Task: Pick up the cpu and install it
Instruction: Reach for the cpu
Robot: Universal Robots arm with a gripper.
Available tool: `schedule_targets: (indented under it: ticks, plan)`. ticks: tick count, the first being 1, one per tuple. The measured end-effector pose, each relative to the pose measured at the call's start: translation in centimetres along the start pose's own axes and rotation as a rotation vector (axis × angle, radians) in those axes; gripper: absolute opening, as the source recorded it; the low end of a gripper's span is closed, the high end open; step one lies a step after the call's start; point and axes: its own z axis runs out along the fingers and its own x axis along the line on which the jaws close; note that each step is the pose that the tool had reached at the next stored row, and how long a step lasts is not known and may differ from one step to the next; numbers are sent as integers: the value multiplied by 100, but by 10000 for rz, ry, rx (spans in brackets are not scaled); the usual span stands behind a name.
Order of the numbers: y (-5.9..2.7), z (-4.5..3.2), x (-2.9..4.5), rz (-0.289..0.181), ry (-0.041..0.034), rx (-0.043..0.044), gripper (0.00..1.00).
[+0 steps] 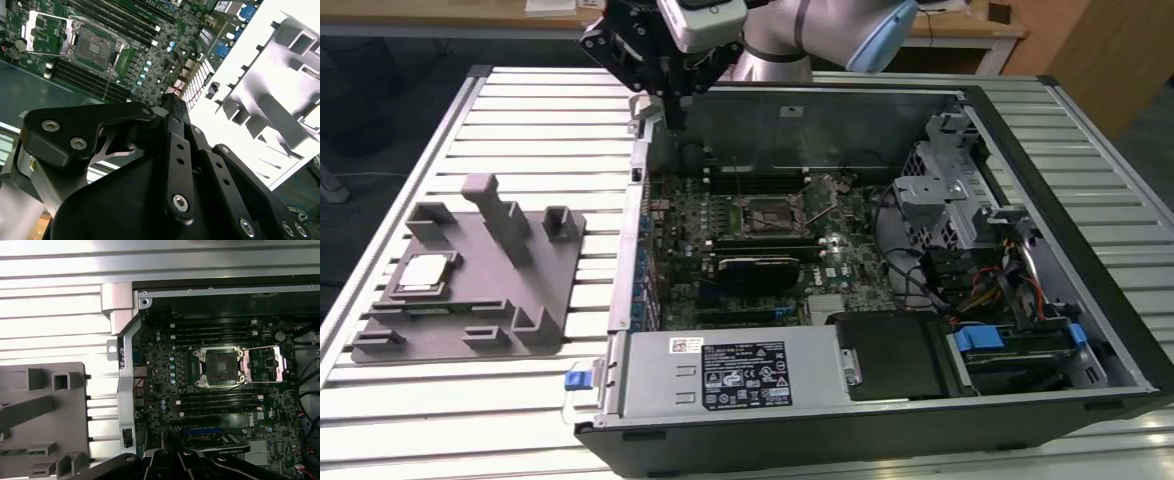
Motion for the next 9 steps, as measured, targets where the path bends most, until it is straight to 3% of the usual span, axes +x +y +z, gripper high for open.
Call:
schedule_targets:
  ticks: [9]
  plan:
    - [-12, -6, 168, -1, -22, 0, 11]
